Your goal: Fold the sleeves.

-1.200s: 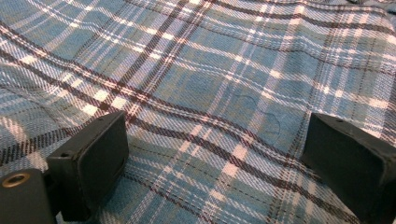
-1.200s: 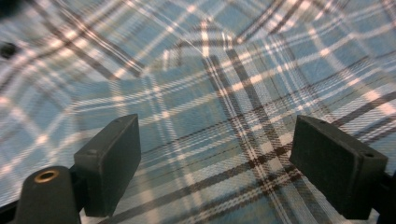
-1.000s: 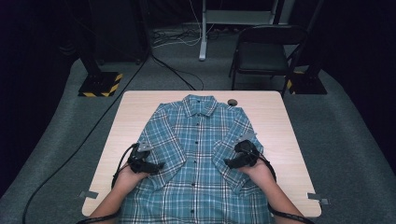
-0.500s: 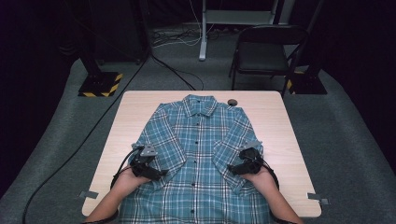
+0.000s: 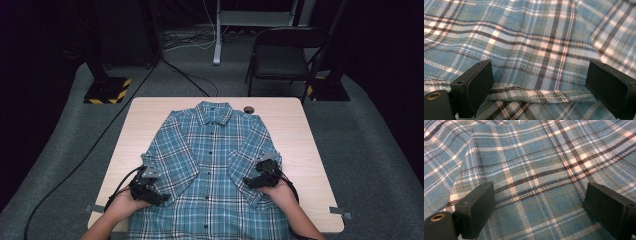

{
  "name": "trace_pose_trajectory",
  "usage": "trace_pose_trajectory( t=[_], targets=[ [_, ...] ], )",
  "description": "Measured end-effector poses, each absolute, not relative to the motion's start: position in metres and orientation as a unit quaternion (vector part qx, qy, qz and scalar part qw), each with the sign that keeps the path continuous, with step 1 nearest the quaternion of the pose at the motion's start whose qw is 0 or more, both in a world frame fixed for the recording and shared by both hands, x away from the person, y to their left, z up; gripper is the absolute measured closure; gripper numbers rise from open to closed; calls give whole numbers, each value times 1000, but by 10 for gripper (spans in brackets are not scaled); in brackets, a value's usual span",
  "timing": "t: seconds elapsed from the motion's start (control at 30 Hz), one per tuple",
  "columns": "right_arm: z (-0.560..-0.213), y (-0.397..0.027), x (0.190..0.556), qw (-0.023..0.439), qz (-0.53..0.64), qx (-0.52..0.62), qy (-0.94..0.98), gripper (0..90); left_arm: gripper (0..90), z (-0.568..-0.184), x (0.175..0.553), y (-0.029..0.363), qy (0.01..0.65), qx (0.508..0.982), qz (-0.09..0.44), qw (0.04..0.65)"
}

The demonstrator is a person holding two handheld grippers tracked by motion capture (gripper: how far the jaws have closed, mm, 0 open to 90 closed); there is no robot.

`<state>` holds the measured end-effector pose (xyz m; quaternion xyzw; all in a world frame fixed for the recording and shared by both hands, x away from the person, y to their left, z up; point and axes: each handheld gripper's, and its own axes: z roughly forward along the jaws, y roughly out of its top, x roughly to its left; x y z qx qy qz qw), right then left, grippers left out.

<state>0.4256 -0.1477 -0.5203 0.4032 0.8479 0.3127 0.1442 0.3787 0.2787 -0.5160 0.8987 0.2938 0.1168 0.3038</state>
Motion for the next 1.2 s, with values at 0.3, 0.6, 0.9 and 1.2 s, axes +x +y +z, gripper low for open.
trace_pose_trajectory(
  t=[0.3,0.6,0.9,1.2],
  targets=[
    [-523,-148,426,153,321,403,843,58,61,-522,376,279,286,895,132,315],
    [-512,-141,433,149,291,406,854,90,61,-523,377,279,286,894,129,320],
    [-502,-130,466,144,288,432,843,93,59,-523,377,280,286,894,129,321],
    [-517,-123,477,152,282,444,837,67,62,-520,378,280,285,897,124,314]
  ],
)
